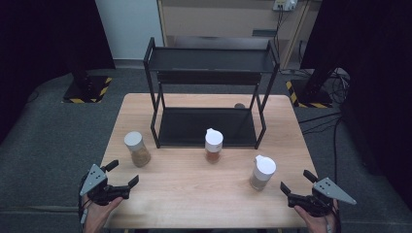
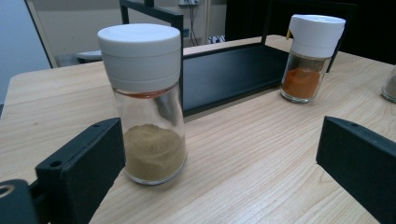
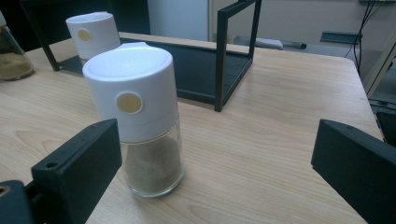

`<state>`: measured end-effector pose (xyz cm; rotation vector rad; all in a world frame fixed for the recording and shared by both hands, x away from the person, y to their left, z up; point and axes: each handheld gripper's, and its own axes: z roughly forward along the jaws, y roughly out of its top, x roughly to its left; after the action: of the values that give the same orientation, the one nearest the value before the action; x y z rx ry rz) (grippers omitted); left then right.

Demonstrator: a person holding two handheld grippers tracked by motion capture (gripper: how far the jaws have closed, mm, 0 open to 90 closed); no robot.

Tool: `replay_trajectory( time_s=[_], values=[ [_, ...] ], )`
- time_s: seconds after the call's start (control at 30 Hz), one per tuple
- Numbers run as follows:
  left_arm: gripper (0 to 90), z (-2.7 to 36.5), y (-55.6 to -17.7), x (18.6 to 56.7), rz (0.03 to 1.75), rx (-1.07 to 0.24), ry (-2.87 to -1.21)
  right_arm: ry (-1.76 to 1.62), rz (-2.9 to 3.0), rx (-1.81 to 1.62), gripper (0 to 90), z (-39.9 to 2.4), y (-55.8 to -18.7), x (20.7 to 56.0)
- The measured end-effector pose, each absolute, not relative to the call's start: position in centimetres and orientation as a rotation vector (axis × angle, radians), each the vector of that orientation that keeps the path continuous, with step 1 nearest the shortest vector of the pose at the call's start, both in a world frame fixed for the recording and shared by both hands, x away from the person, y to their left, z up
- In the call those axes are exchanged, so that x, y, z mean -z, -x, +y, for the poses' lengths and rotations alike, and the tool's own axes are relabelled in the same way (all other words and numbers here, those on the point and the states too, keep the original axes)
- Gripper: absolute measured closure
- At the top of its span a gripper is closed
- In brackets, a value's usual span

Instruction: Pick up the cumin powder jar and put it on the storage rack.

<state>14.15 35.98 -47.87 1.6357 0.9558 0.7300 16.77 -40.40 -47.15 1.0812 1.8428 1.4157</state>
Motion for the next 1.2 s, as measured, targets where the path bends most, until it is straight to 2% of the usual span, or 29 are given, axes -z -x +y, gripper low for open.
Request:
replay_trajectory(
  time_s=[0.73, 1.2],
  values=[
    [0.6, 36.3, -13.7, 45.0, 0.926, -0.749, -1.664, -1.075, 1.846, -1.413, 2.5, -40.4, -16.7, 47.1],
    [0.7, 36.4, -14.9, 42.2, 0.923, -0.770, -1.688, -1.076, 1.848, -1.417, 2.7, -40.4, -16.7, 47.1]
  ],
)
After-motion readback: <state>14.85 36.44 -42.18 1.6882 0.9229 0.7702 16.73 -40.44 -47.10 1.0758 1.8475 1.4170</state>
